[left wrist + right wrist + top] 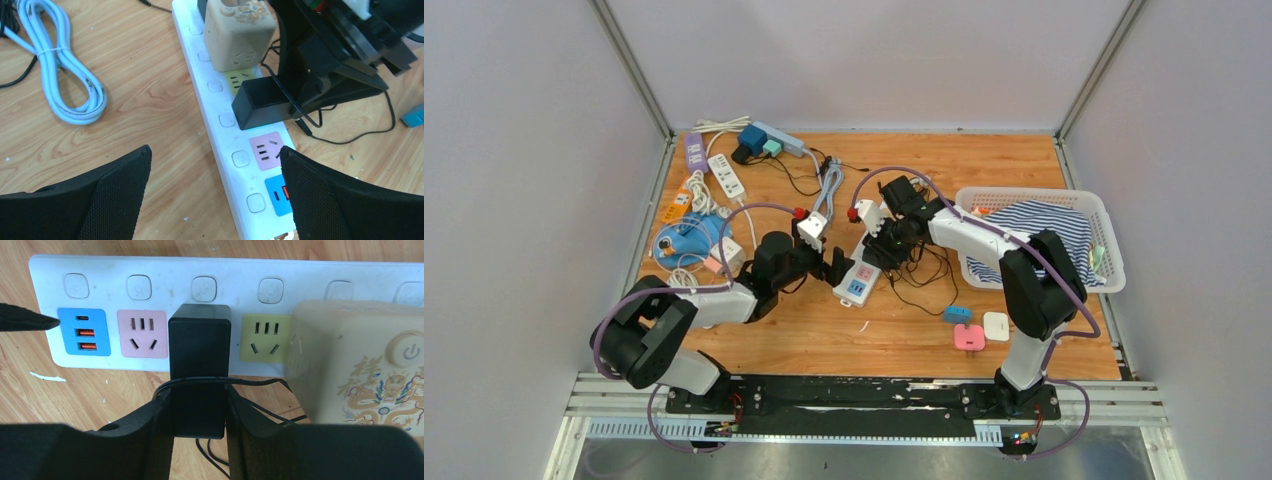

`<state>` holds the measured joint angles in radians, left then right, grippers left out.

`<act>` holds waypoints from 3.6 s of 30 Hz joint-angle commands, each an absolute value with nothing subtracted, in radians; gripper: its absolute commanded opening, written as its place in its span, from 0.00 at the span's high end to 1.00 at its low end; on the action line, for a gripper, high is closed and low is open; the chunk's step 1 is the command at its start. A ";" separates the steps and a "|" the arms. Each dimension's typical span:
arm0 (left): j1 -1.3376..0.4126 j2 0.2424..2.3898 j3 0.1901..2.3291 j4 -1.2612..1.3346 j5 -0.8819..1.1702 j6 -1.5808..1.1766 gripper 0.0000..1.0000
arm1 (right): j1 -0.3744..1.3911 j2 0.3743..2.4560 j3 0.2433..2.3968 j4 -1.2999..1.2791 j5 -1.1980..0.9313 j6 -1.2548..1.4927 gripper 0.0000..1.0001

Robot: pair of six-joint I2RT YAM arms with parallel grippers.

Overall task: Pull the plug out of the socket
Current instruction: Remove the plug from the socket.

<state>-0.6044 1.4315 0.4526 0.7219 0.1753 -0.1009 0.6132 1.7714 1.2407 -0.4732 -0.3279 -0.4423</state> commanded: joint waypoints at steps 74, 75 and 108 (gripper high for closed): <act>-1.048 1.748 0.407 0.983 -0.427 -0.198 0.92 | 0.696 1.811 1.258 -0.556 -0.521 -0.479 1.00; -1.049 1.748 0.407 0.983 -0.426 -0.197 0.94 | 0.678 1.810 1.257 -0.555 -0.511 -0.475 1.00; -1.048 1.754 0.413 0.982 -0.394 -0.187 1.00 | 0.546 1.764 1.199 -0.533 -0.552 -0.502 1.00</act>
<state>-1.0424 1.7329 0.4023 0.9852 -0.4290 -0.2188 0.5549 1.7660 1.2263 -0.4778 -0.4046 -0.5159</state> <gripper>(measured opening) 0.791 0.386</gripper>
